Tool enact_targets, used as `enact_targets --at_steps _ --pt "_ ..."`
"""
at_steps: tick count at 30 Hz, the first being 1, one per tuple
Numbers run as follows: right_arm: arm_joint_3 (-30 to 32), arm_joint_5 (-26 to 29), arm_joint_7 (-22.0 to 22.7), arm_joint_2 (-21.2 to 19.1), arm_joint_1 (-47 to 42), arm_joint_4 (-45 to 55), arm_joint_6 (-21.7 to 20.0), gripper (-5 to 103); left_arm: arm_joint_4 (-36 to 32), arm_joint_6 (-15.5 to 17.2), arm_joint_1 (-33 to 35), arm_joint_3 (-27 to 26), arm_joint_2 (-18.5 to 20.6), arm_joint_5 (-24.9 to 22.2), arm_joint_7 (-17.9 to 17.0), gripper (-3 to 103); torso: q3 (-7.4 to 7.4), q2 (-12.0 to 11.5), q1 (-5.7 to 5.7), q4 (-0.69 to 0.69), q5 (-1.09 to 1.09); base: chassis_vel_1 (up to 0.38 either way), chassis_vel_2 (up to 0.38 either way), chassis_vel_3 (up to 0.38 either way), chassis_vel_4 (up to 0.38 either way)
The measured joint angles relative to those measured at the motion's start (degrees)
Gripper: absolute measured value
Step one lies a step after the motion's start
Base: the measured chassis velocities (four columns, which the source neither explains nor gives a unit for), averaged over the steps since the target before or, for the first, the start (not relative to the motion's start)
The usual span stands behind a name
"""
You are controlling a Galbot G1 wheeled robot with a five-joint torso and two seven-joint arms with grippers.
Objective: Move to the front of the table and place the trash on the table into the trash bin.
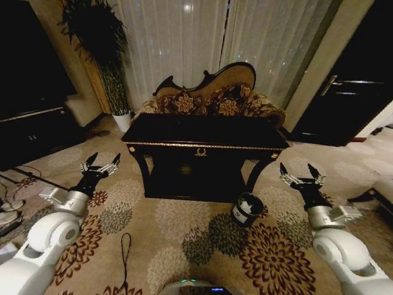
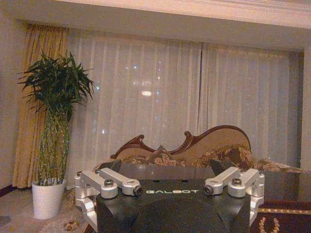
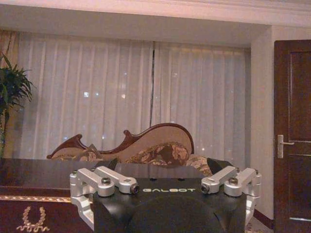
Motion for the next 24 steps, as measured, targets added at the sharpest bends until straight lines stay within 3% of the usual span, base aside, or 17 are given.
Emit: enact_targets --at_steps 24 --pt "0.0 0.0 0.0 0.0 0.0 0.0 0.0 100 0.0 0.0 0.0 0.0 0.0 0.0 0.0 100 0.00 0.0 0.00 0.00 0.00 0.160 -0.157 -0.165 0.161"
